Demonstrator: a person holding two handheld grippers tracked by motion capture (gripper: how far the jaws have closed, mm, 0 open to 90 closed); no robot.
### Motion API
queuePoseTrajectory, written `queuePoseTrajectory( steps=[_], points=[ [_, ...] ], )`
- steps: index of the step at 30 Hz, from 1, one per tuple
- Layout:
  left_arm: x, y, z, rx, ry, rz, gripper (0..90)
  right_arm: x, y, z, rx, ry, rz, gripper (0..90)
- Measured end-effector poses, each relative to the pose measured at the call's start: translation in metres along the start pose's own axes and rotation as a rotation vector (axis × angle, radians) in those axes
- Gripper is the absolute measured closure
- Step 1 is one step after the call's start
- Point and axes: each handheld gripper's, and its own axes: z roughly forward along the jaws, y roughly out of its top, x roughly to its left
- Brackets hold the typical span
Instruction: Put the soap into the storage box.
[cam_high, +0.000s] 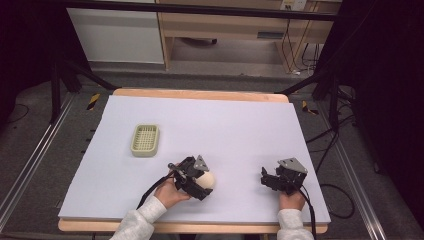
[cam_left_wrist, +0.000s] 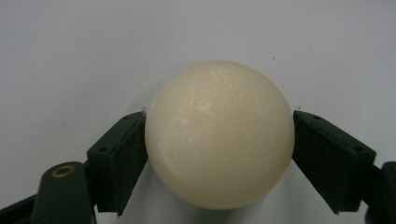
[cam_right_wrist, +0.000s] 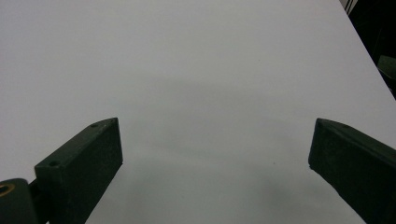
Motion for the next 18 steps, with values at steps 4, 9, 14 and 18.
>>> queuePoseTrajectory(
  steps=[4, 9, 14, 18],
  points=[
    [0.0007, 0.0002, 0.0015, 0.005, -0.002, 0.005, 22.3, -0.0003, 0.0001, 0.0, 0.002, 0.001, -0.001, 3.3],
    [0.002, 0.0, 0.0039, 0.01, -0.009, 0.0, 23.4, -0.0004, 0.0001, 0.0002, 0.003, 0.001, 0.002, 3.3],
    [0.0024, 0.0001, 0.0037, 0.012, -0.013, 0.0, 23.7, -0.0002, 0.0001, 0.0001, 0.003, 0.001, 0.002, 3.3],
    [0.0022, 0.0004, 0.0036, 0.014, -0.012, 0.003, 23.9, -0.0004, 0.0001, 0.0002, 0.003, 0.0, -0.003, 3.3]
  ],
)
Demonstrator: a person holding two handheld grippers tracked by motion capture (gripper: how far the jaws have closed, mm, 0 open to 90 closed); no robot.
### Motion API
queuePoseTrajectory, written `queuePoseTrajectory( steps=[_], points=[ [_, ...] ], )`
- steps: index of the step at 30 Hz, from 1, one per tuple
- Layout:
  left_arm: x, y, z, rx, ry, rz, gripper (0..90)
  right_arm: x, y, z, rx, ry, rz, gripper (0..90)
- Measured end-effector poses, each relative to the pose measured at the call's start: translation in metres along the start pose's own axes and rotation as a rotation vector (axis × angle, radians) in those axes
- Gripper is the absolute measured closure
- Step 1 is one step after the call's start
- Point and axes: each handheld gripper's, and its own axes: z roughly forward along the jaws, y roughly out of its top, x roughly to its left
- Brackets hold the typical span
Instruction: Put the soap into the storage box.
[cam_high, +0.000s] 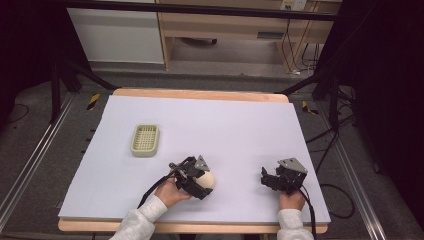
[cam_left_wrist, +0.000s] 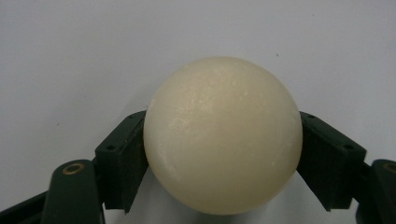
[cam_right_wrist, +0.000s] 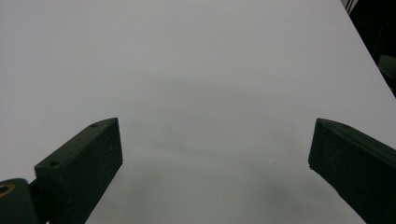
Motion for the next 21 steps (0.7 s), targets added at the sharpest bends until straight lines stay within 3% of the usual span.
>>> queuePoseTrajectory(
  steps=[14, 21],
  points=[
    [-0.001, 0.0, -0.002, 0.009, 0.016, 0.017, 24.2, 0.0, 0.0, 0.0, 0.002, 0.001, 0.001, 3.3],
    [0.001, 0.0, -0.014, -0.015, 0.017, 0.013, 24.3, 0.0, 0.0, 0.0, 0.004, 0.003, 0.0, 3.3]
  ],
)
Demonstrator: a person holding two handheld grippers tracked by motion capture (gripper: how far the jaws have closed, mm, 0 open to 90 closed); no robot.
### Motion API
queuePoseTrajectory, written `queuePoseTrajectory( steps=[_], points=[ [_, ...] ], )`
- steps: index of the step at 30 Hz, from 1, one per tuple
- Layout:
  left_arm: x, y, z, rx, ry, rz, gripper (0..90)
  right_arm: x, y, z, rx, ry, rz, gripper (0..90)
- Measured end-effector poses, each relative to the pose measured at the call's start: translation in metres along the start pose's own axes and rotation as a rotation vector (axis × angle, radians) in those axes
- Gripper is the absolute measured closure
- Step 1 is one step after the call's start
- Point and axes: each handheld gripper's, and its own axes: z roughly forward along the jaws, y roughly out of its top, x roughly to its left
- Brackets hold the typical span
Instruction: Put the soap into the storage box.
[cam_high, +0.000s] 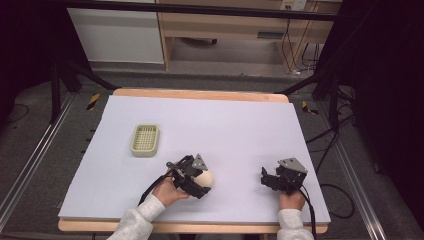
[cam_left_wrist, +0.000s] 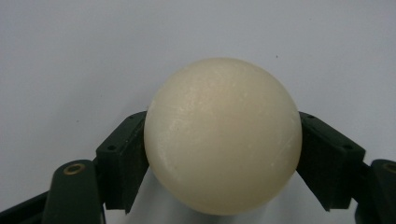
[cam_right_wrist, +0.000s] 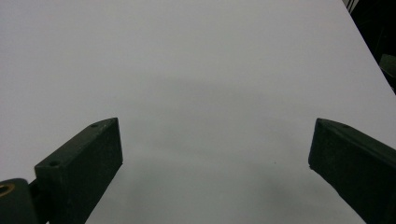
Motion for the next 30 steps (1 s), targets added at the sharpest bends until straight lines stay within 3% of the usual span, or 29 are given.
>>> queuePoseTrajectory(
  steps=[19, 30],
  points=[
    [0.009, -0.008, -0.034, -0.031, 0.044, -0.02, 24.2, 0.001, 0.0, 0.0, 0.007, 0.003, 0.002, 3.3],
    [0.023, -0.018, -0.055, -0.075, 0.072, -0.079, 24.2, 0.002, 0.0, 0.001, 0.011, -0.002, -0.004, 3.3]
  ],
)
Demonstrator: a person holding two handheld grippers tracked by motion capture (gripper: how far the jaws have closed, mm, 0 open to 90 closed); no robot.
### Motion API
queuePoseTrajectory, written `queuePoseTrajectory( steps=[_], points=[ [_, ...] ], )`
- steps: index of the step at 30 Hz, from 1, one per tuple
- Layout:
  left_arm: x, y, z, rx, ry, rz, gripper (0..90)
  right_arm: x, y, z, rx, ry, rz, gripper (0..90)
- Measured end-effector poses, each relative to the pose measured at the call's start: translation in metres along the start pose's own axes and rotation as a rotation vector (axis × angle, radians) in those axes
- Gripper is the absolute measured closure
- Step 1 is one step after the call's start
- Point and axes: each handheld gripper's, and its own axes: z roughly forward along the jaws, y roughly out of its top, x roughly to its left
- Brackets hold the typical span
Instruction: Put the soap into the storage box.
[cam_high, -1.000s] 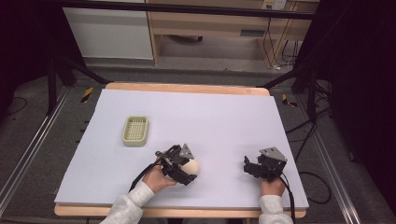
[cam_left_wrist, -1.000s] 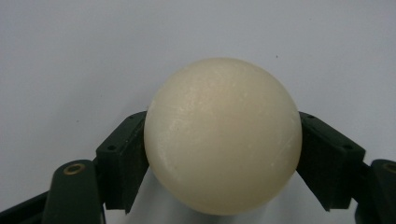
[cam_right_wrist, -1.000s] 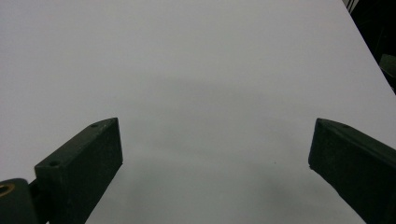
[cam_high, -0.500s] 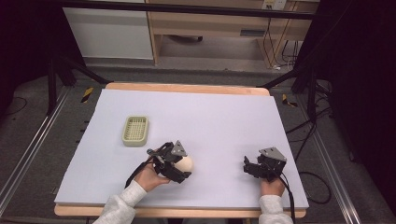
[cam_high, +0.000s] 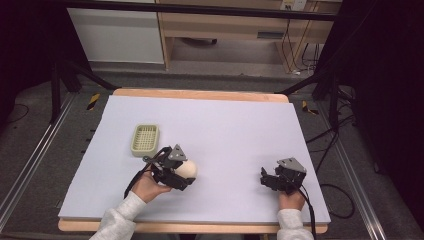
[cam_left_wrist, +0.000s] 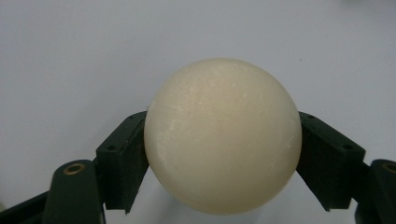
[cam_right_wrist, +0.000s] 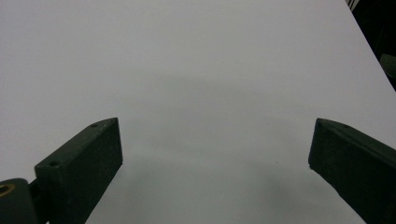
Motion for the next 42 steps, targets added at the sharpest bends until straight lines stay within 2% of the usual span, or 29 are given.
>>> queuePoseTrajectory(
  steps=[14, 36, 42],
  points=[
    [0.021, -0.004, -0.02, -0.043, 0.055, -0.068, 24.2, 0.0, 0.0, 0.0, 0.003, 0.001, -0.001, 3.3],
    [0.053, -0.001, -0.035, -0.052, 0.143, -0.14, 24.2, 0.0, 0.0, 0.0, -0.001, -0.002, -0.006, 3.3],
    [0.06, -0.002, -0.037, -0.052, 0.155, -0.155, 24.3, 0.0, 0.0, -0.001, -0.003, -0.001, -0.003, 3.3]
  ],
)
